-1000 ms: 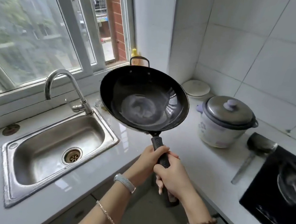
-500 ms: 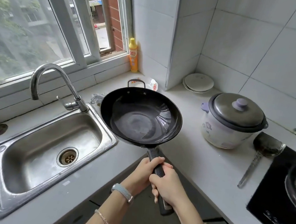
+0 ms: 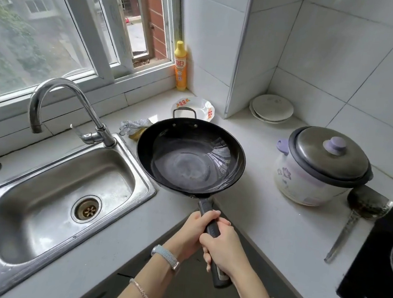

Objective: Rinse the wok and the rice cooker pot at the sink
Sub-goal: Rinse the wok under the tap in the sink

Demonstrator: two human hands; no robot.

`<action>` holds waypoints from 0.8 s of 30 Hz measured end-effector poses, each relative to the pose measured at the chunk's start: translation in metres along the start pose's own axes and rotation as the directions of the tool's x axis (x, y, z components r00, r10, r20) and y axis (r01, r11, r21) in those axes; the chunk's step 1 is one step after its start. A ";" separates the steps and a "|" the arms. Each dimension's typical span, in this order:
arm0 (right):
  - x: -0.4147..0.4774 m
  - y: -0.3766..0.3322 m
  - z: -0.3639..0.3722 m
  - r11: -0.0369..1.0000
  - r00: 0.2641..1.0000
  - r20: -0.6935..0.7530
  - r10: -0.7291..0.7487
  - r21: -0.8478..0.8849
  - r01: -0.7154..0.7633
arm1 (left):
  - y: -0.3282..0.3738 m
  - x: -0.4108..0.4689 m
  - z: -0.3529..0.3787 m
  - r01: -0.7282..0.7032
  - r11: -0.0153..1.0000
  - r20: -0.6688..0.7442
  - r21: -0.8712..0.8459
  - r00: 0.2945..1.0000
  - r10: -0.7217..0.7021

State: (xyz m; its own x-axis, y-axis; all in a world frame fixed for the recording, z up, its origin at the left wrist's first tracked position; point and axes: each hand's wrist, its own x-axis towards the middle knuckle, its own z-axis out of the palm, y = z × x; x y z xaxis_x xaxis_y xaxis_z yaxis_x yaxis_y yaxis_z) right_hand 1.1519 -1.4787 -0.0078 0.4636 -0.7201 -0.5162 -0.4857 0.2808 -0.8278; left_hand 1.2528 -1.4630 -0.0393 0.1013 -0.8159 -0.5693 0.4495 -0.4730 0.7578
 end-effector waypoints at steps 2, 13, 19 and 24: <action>0.004 -0.001 0.001 1.000 1.000 0.004 0.001 0.005 -0.001 | 0.000 0.004 -0.002 -0.003 1.000 -0.010 -0.015 1.000 0.002; 0.020 -0.003 0.004 0.999 0.999 0.031 -0.009 -0.036 0.010 | -0.002 0.018 -0.009 -0.029 0.996 -0.041 -0.084 0.999 0.025; 0.028 -0.002 0.004 0.998 0.999 0.039 -0.018 -0.059 0.020 | -0.007 0.029 -0.016 -0.030 0.996 -0.052 -0.083 0.998 0.026; 0.037 0.000 -0.005 0.996 0.998 0.068 0.016 -0.094 -0.009 | -0.006 0.037 -0.015 0.021 0.996 -0.012 -0.092 1.000 -0.023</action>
State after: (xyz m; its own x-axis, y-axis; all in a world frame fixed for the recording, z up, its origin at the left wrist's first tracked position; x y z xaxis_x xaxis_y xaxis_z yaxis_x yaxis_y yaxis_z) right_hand 1.1656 -1.5082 -0.0257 0.5053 -0.6706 -0.5431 -0.5576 0.2266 -0.7986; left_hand 1.2667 -1.4852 -0.0695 0.1014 -0.8011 -0.5899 0.5312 -0.4577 0.7130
